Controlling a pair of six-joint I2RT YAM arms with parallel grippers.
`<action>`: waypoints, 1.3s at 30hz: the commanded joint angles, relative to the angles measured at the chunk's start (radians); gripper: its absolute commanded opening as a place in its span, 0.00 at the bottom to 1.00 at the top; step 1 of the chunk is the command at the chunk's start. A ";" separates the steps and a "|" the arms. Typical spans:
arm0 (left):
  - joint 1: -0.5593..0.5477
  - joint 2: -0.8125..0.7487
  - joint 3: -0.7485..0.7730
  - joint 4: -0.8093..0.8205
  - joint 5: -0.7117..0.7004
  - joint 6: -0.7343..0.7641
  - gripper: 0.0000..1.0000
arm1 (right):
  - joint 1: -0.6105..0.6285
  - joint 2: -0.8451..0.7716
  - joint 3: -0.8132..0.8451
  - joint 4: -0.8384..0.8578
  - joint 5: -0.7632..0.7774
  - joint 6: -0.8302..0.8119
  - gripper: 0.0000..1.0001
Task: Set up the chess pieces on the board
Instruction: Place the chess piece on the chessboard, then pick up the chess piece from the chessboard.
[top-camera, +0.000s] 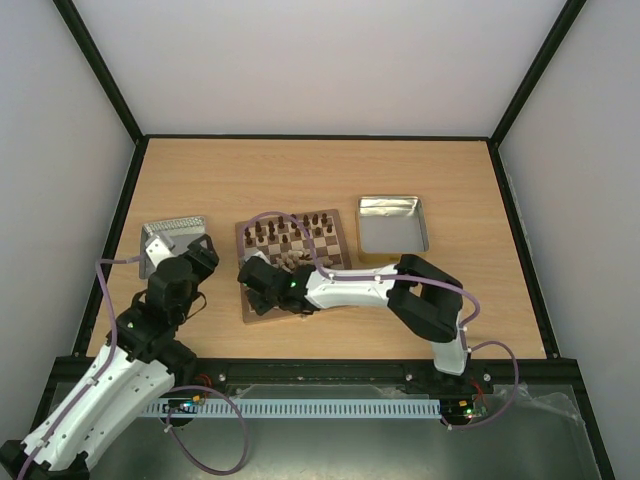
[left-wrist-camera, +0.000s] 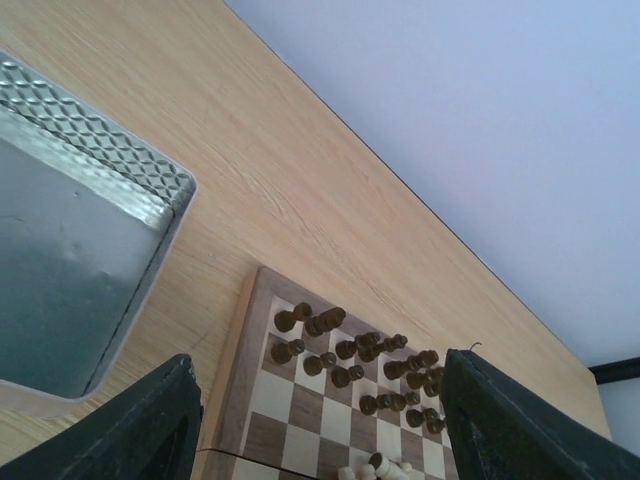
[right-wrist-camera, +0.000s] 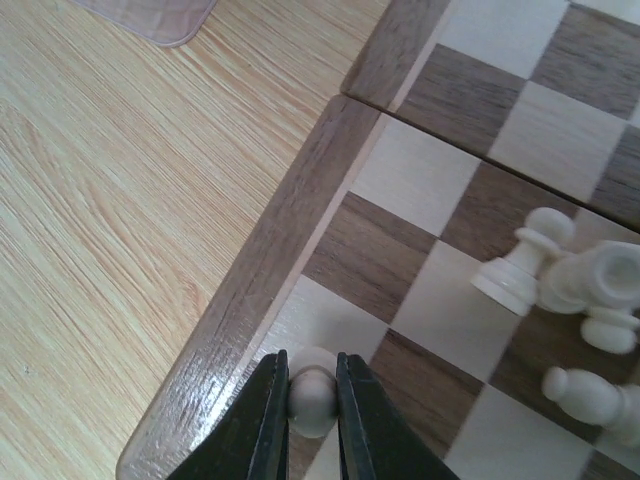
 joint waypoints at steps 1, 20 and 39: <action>0.006 -0.020 0.022 -0.051 -0.061 -0.005 0.68 | 0.007 0.048 0.050 -0.022 -0.004 -0.004 0.12; 0.005 -0.014 0.033 -0.047 -0.063 -0.001 0.68 | -0.029 -0.146 -0.037 0.047 0.084 0.071 0.32; 0.006 0.080 -0.012 0.091 0.123 0.048 0.69 | -0.414 -0.165 -0.114 -0.088 -0.106 -0.056 0.21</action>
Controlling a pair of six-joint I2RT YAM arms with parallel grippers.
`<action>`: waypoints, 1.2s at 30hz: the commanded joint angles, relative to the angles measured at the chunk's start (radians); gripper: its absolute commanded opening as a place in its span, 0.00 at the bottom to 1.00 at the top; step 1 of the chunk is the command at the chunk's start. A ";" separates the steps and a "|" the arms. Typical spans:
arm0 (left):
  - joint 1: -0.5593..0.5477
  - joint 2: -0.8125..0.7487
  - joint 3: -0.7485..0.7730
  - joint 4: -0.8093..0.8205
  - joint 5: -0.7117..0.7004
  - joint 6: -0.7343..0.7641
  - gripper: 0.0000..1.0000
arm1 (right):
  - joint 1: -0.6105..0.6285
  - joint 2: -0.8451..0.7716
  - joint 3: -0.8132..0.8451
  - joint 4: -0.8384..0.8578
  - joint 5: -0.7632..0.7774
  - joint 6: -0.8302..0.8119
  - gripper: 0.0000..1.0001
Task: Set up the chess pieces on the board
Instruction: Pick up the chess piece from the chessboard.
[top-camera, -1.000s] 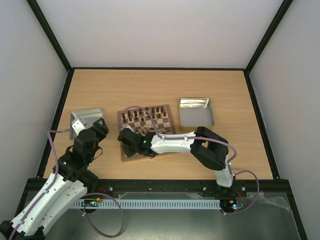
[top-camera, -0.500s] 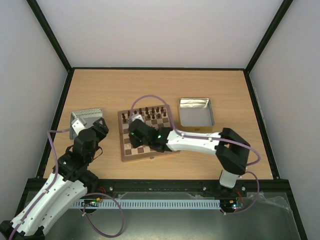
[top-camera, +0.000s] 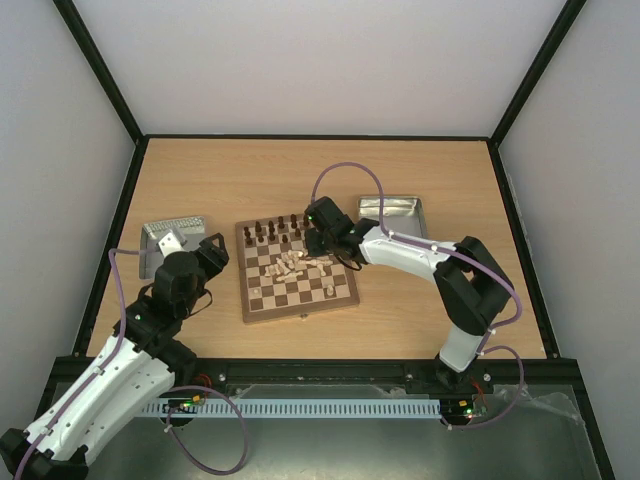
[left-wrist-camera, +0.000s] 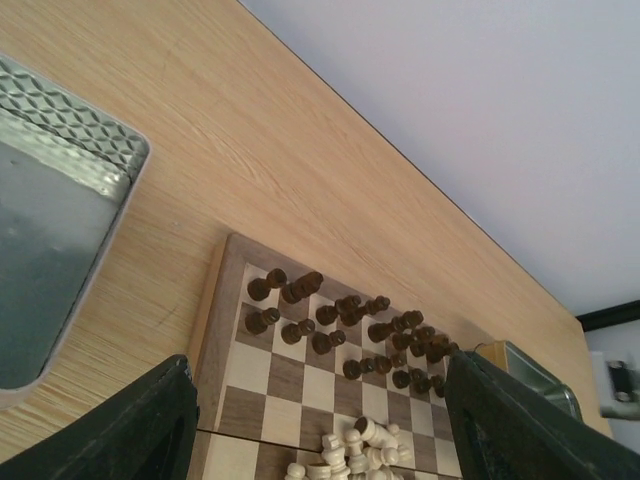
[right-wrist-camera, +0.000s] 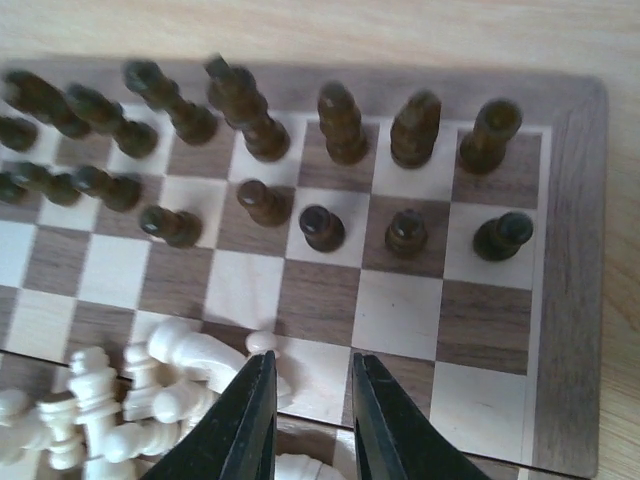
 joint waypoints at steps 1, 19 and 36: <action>0.005 0.022 -0.014 0.045 0.047 0.017 0.69 | -0.023 0.054 0.026 -0.068 -0.085 -0.065 0.20; 0.006 0.037 -0.029 0.067 0.060 0.022 0.69 | -0.024 0.141 0.074 -0.055 -0.161 -0.074 0.23; 0.005 0.041 -0.045 0.080 0.066 0.022 0.69 | -0.024 0.161 0.046 -0.076 -0.131 -0.102 0.13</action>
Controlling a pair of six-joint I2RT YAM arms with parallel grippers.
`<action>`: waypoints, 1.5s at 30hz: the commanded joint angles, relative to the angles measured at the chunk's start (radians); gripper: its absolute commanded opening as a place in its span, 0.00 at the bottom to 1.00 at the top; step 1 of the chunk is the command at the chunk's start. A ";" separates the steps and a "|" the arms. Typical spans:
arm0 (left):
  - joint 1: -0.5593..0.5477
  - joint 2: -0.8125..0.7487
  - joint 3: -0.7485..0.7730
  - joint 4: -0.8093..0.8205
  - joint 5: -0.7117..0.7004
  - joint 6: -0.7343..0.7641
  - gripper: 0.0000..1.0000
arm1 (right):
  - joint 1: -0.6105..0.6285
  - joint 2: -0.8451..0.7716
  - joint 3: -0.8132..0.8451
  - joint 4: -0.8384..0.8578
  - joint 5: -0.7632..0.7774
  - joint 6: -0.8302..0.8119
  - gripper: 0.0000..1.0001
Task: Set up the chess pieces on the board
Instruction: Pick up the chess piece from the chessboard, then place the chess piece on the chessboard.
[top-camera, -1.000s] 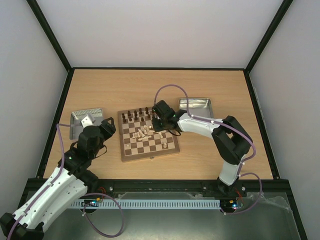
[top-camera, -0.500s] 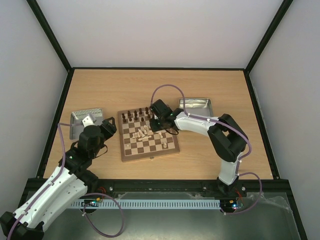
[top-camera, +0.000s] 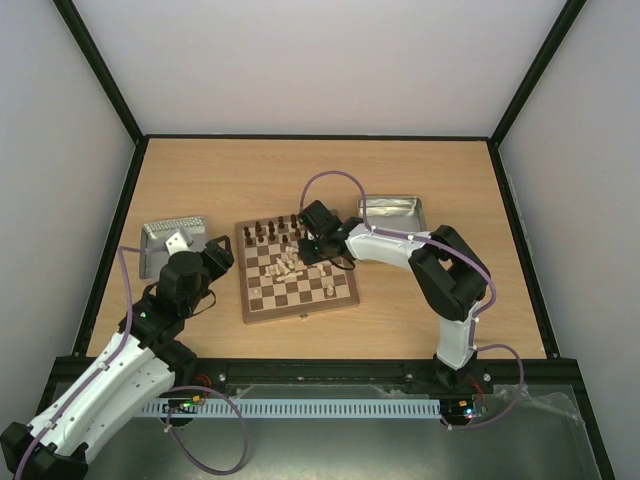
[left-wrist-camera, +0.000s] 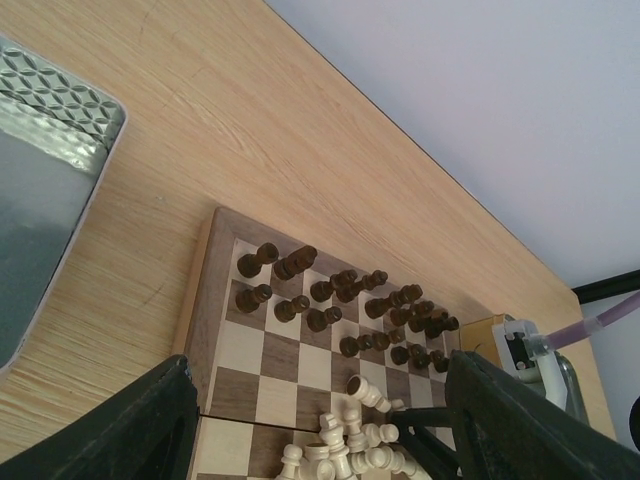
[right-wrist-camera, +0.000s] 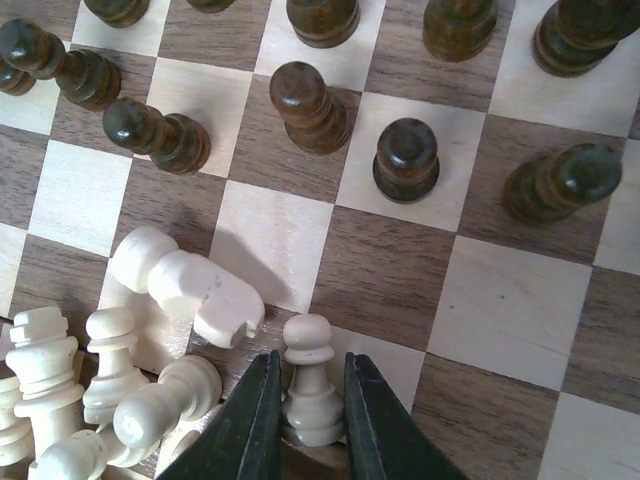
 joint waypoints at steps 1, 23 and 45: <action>0.005 0.006 -0.013 0.031 0.006 0.014 0.69 | -0.002 -0.017 -0.025 -0.029 0.031 -0.026 0.12; 0.005 0.119 -0.042 0.313 0.486 0.039 0.71 | -0.003 -0.403 -0.311 0.404 -0.262 -0.060 0.11; 0.005 0.263 -0.001 0.565 0.939 -0.126 0.38 | 0.017 -0.559 -0.413 0.559 -0.695 -0.130 0.10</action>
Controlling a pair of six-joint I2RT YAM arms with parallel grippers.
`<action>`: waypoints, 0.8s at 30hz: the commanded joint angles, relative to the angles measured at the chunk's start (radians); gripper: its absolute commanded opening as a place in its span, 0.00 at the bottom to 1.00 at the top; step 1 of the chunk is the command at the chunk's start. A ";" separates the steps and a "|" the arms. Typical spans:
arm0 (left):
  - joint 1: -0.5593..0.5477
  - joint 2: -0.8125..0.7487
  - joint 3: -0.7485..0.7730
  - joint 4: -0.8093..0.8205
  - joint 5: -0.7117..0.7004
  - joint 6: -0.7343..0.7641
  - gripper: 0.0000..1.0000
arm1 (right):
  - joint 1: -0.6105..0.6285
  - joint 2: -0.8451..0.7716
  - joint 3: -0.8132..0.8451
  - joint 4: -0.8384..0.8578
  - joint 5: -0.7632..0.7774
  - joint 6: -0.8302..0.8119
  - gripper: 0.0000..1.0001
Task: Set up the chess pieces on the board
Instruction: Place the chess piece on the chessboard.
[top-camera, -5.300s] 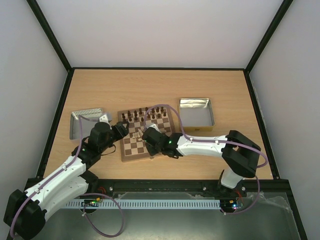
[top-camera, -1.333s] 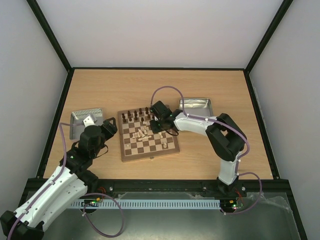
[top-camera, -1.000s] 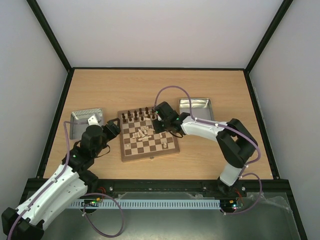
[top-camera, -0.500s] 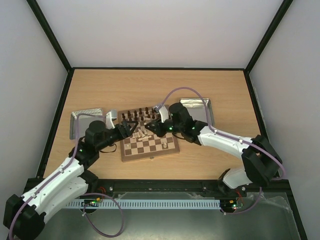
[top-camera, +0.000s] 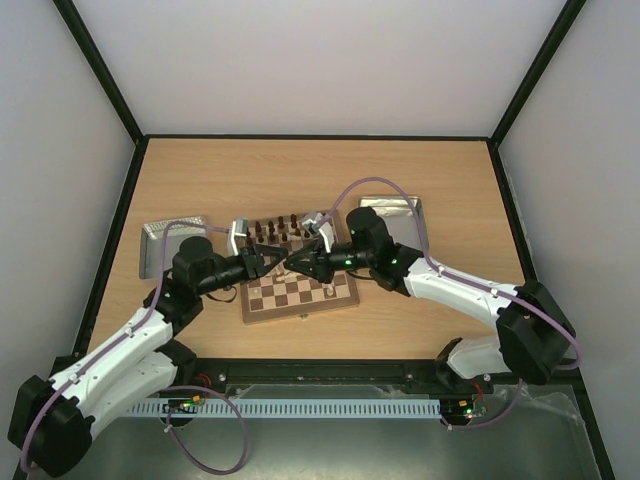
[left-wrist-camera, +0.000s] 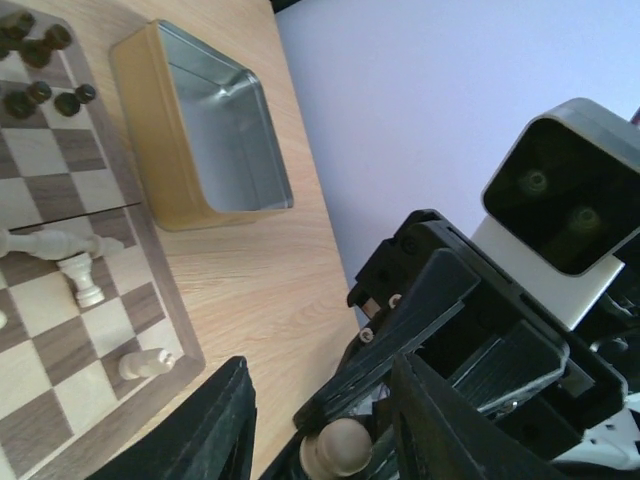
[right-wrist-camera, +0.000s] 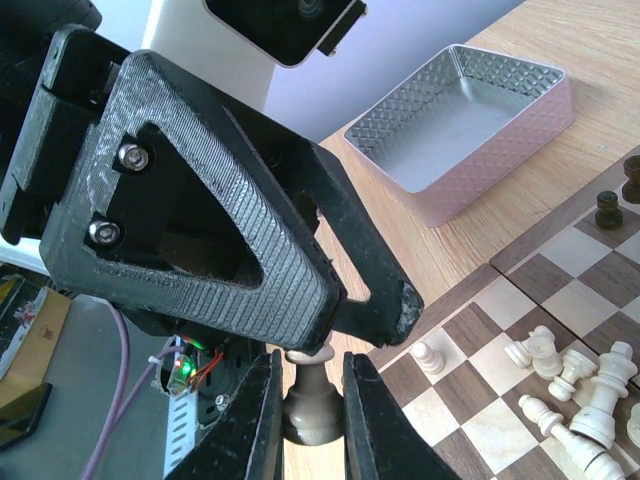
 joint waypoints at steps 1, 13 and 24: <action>0.005 0.020 0.027 0.074 0.085 -0.039 0.36 | 0.009 -0.020 0.000 0.021 -0.012 -0.026 0.11; 0.005 -0.010 0.028 0.035 0.101 -0.041 0.12 | 0.009 -0.011 0.003 0.034 0.074 0.008 0.14; -0.022 -0.050 0.070 -0.345 -0.353 0.267 0.11 | 0.009 -0.099 -0.075 -0.039 0.404 0.151 0.50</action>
